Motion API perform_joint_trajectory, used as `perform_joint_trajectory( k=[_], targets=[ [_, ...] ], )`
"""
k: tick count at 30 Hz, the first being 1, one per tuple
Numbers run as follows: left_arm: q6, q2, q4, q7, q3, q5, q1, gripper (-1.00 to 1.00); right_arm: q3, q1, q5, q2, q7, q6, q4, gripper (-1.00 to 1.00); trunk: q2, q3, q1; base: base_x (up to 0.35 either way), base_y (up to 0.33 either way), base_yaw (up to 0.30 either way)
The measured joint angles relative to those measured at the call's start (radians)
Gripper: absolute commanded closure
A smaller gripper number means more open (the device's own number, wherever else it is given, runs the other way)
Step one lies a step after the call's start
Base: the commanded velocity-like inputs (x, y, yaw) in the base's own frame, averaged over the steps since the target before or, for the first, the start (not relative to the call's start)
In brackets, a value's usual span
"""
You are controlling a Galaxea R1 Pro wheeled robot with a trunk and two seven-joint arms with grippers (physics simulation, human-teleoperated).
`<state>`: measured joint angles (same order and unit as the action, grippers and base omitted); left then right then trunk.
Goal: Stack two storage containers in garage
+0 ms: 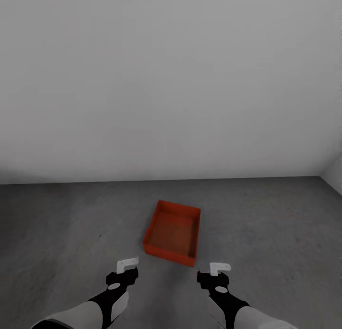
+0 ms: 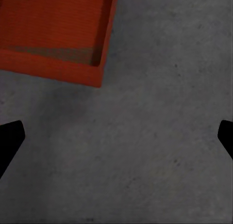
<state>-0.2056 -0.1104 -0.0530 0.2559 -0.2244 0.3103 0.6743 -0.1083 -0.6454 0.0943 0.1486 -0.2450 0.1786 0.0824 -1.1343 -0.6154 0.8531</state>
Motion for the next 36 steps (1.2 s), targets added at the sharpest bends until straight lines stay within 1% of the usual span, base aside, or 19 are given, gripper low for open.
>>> perform_joint_trajectory(
  k=[36],
  targets=[
    [0.000,0.000,0.000,0.000,0.000,-0.001,0.000,-1.00,0.000,0.000,-0.001,0.000,0.000,0.002,0.000,-1.00,0.000,0.000,0.000,-0.346,0.000,0.000]
  ],
)
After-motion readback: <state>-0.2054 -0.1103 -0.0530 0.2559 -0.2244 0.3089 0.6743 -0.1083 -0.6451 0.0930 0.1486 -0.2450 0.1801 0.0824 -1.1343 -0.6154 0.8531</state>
